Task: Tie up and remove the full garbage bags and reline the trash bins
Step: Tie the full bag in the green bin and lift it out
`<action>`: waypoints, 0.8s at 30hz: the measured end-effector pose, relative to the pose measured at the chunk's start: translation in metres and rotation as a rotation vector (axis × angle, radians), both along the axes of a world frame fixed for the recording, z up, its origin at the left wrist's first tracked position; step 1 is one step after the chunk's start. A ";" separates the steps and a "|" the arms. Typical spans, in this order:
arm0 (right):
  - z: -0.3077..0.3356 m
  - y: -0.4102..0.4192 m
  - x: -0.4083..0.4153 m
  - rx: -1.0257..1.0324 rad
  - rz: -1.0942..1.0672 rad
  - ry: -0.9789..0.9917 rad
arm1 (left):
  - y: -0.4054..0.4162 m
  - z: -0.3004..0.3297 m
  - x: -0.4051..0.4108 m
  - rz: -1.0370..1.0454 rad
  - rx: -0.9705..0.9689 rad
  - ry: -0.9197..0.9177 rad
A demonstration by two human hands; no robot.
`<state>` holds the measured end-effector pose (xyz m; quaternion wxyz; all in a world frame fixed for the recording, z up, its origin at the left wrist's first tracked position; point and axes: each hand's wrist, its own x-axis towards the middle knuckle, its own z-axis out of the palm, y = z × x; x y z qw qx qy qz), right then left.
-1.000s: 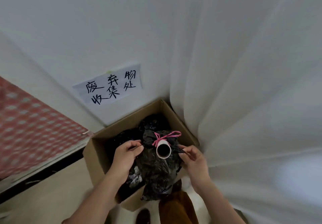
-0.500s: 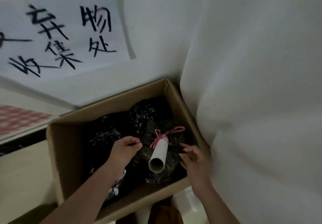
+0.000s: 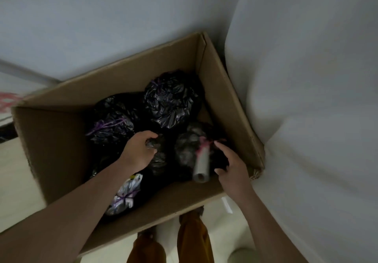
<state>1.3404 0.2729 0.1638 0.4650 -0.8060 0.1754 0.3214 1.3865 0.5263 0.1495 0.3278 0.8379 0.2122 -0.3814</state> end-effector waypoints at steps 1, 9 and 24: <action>0.003 0.001 -0.001 -0.042 0.046 -0.015 | 0.004 0.001 -0.002 -0.067 0.015 0.004; 0.017 0.012 -0.009 -0.172 0.046 -0.107 | 0.006 0.018 -0.010 -0.373 0.093 -0.044; 0.066 0.022 -0.089 -0.414 -0.013 -0.177 | -0.013 0.078 -0.048 -0.794 0.192 -0.204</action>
